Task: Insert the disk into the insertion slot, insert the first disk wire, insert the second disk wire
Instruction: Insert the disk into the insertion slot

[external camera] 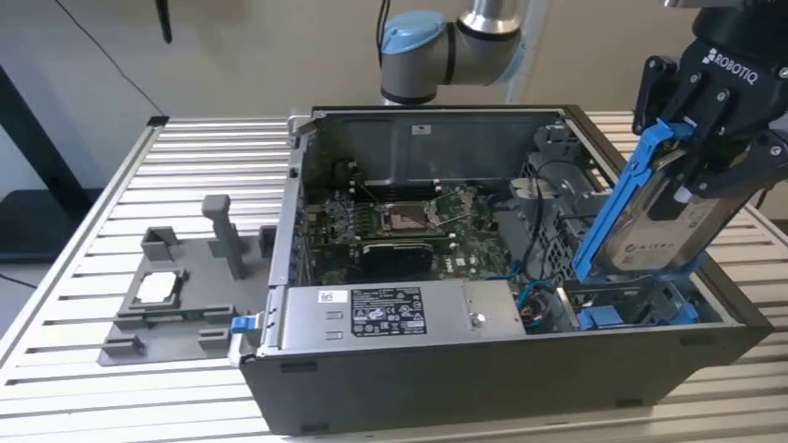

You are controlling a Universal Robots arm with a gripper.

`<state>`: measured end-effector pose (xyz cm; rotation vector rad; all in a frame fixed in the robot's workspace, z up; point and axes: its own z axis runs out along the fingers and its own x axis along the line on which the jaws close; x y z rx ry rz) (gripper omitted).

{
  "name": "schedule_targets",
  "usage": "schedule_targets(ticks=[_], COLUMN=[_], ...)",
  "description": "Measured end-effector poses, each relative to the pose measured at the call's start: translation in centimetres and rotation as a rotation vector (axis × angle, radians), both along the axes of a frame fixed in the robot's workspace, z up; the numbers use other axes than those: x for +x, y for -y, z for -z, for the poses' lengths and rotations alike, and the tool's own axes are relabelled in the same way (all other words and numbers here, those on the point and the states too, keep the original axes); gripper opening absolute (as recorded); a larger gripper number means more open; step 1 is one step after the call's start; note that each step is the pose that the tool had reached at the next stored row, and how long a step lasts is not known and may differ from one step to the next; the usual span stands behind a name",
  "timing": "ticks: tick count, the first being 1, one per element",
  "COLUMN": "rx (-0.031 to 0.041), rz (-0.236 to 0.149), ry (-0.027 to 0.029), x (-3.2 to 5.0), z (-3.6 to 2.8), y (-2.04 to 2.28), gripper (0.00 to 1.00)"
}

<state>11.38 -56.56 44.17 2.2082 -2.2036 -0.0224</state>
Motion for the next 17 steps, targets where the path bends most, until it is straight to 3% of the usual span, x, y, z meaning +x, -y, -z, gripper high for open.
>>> schedule_targets(ticks=[17], rx=[-0.0002], rz=[-0.036], ry=[0.0000], x=[0.06], z=[1.71], y=[0.33], gripper=[0.33])
